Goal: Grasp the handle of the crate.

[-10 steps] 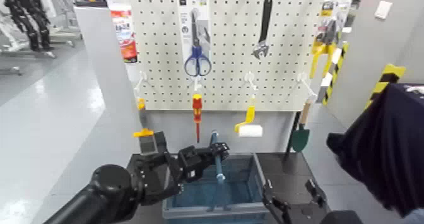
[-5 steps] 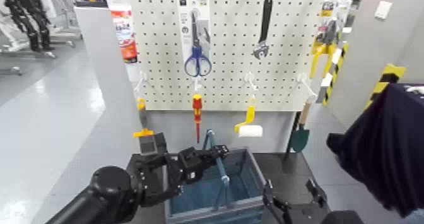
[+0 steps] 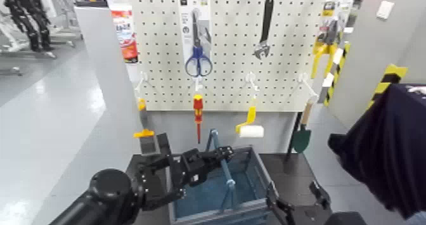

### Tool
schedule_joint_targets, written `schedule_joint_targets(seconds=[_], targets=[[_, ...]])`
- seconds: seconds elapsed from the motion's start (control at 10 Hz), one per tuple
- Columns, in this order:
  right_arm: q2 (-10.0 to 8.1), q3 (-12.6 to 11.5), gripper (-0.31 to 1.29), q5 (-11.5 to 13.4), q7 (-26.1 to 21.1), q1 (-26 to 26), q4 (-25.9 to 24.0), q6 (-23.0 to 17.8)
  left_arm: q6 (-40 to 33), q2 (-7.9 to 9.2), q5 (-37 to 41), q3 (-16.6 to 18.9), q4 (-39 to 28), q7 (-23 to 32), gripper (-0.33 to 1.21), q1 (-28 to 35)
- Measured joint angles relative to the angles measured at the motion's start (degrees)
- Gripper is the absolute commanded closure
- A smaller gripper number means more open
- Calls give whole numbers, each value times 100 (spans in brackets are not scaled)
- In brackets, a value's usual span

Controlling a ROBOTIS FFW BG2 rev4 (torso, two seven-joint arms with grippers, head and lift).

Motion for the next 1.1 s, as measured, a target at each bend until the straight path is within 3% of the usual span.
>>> schedule_joint_targets(seconds=[0.4,0.8,1.1], targets=[[21,-21,14,45,-1,21,-8,23,139,160,253,77,-732,119,114,376],[35,-25,14,58,-12,27,-3,4,290,299,500,433,-1570,726,114,946],[43,-41,14,70,-35,43,-7,-11,368,473,799,482,-2116,1166,114,1201]])
